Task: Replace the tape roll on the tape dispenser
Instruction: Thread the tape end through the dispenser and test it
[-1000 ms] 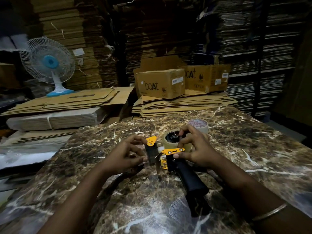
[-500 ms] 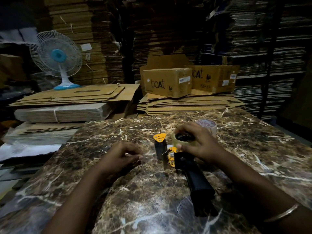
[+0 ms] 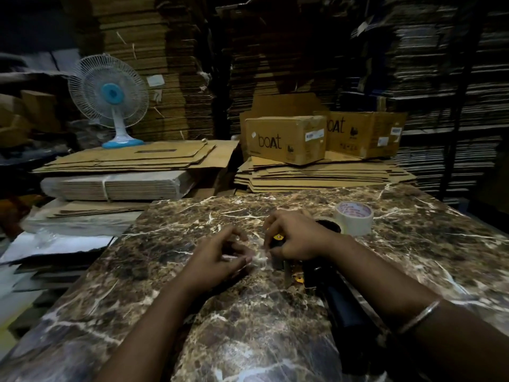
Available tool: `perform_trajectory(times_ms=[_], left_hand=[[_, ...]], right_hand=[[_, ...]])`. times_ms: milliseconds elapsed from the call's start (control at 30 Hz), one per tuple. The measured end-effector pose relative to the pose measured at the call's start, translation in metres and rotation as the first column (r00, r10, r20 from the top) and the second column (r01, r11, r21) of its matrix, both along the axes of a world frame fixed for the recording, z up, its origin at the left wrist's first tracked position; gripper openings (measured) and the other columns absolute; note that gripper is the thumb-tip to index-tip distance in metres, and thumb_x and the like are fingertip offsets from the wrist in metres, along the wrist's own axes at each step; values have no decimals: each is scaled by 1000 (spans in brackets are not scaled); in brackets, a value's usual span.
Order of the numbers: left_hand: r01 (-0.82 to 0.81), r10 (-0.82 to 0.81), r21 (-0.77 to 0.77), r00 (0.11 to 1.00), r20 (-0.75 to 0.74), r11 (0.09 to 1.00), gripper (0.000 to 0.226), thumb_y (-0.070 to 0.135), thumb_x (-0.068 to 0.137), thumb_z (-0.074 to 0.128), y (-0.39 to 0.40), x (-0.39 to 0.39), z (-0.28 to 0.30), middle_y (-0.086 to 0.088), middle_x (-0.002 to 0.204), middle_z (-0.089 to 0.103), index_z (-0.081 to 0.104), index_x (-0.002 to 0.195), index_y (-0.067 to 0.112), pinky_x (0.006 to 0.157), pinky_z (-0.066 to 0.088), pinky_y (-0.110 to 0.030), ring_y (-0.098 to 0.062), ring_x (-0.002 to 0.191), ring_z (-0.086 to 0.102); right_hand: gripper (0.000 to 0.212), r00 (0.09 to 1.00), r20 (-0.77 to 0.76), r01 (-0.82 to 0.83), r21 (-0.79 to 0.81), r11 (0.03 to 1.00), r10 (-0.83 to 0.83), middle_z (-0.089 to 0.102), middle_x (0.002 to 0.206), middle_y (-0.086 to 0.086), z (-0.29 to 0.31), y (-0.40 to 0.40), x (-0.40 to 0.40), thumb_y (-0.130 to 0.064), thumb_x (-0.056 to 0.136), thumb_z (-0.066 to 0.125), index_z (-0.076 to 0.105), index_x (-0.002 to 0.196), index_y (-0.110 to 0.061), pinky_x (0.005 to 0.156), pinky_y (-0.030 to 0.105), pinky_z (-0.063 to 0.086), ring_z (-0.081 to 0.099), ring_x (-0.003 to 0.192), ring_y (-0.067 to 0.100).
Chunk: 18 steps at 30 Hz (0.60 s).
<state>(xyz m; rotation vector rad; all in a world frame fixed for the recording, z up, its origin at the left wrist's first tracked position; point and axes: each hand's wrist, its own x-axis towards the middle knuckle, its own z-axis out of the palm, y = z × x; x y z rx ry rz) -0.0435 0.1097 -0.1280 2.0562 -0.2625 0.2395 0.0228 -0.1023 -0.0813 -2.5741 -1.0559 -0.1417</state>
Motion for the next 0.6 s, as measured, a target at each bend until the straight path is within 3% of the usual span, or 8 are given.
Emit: perform_trajectory(times_ms=[100, 200, 300, 400, 500, 600], left_hand=[[44, -43, -27, 999, 11, 999, 14, -4, 85, 69, -1, 2, 1, -5, 88, 75, 66, 86, 9, 73, 57, -40, -20, 83, 71], [116, -115, 38, 993, -20, 993, 28, -14, 86, 59, -1, 2, 2, -6, 91, 78, 76, 74, 5, 84, 56, -36, -18, 95, 73], [95, -102, -78, 991, -92, 992, 28, -7, 89, 60, 2, -1, -2, -13, 95, 77, 80, 82, 12, 87, 56, -50, -29, 99, 71], [65, -90, -255, 992, -90, 965, 9, -3, 85, 69, 2, -3, -2, -25, 100, 72, 66, 94, 1, 88, 54, -55, -41, 99, 69], [-33, -6, -373, 995, -103, 927, 43, -6, 75, 79, -10, -1, 1, -24, 97, 73, 47, 104, 1, 81, 60, -49, -40, 94, 72], [-99, 15, -418, 980, -201, 903, 51, -8, 71, 81, -25, 1, -3, -25, 98, 73, 60, 114, 10, 82, 60, -52, -38, 93, 73]], right_hand=[[7, 1000, 3, -14, 3, 1000, 14, 56, 119, -17, -1, 0, 2, -32, 84, 73, 76, 90, -32, 117, 57, 13, 46, 114, 4], [5, 1000, -10, -24, 10, 1000, 24, 54, 115, -18, -1, 0, 2, -34, 84, 74, 76, 89, -33, 115, 54, 17, 41, 108, 0], [6, 1000, 2, -6, -9, 1000, 6, 52, 116, -20, -1, 1, 0, -36, 85, 73, 76, 90, -35, 114, 54, 18, 44, 117, 3], [5, 1000, 13, 1, -14, 1000, 0, 53, 116, -19, -1, 1, -2, -37, 85, 73, 75, 89, -36, 113, 53, 19, 47, 119, 9], [7, 1000, 15, 8, -14, 1000, -8, 53, 120, -18, 0, 1, -3, -38, 86, 72, 75, 91, -35, 111, 49, 19, 47, 121, 9], [7, 1000, 23, 14, -2, 1000, -14, 56, 123, -14, 0, 2, -4, -39, 85, 71, 75, 90, -35, 109, 48, 20, 49, 118, 10]])
